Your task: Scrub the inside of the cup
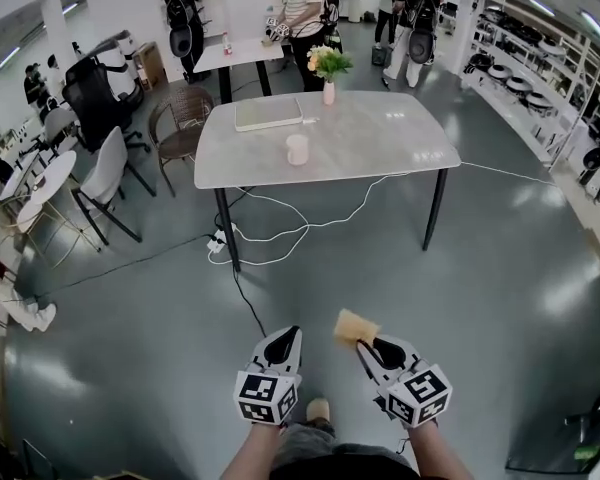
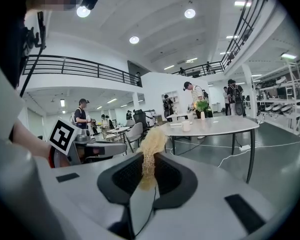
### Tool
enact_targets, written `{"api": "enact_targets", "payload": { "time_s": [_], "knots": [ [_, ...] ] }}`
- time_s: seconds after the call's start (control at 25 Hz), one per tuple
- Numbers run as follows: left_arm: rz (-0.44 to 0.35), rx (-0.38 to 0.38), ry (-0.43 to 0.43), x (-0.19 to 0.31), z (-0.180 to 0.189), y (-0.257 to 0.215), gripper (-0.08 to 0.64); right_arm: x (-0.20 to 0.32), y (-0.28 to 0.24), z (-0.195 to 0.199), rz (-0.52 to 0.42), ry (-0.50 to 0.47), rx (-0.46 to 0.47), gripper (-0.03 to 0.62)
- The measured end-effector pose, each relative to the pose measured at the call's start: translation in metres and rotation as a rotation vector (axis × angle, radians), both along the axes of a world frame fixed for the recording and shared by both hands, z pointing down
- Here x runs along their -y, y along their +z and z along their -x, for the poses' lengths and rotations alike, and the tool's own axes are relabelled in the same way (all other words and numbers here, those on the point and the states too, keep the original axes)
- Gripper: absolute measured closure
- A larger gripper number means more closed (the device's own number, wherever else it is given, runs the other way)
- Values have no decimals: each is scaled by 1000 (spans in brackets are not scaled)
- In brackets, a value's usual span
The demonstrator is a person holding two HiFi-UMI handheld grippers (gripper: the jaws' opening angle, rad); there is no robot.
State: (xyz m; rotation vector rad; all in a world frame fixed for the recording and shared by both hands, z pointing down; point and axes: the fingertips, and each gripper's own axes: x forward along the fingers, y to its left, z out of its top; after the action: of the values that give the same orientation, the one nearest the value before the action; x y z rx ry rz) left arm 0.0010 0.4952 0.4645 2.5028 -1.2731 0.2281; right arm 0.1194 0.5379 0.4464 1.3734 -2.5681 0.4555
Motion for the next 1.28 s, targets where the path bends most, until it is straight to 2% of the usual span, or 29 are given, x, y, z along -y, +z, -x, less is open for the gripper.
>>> {"api": "enact_targets", "payload": {
  "time_s": [0.6, 0.8, 1.04, 1.28],
  "knots": [
    [28, -30, -27, 70, 28, 10, 548, 76, 11, 18, 24, 9, 10, 532],
    [25, -16, -15, 116, 24, 12, 546, 124, 18, 24, 27, -46, 13, 532],
    [31, 0, -19, 186, 22, 12, 546, 199, 20, 17, 26, -42, 39, 532],
    [54, 18, 20, 246, 1, 13, 546, 267, 22, 13, 58, -68, 44, 532]
  ]
}}
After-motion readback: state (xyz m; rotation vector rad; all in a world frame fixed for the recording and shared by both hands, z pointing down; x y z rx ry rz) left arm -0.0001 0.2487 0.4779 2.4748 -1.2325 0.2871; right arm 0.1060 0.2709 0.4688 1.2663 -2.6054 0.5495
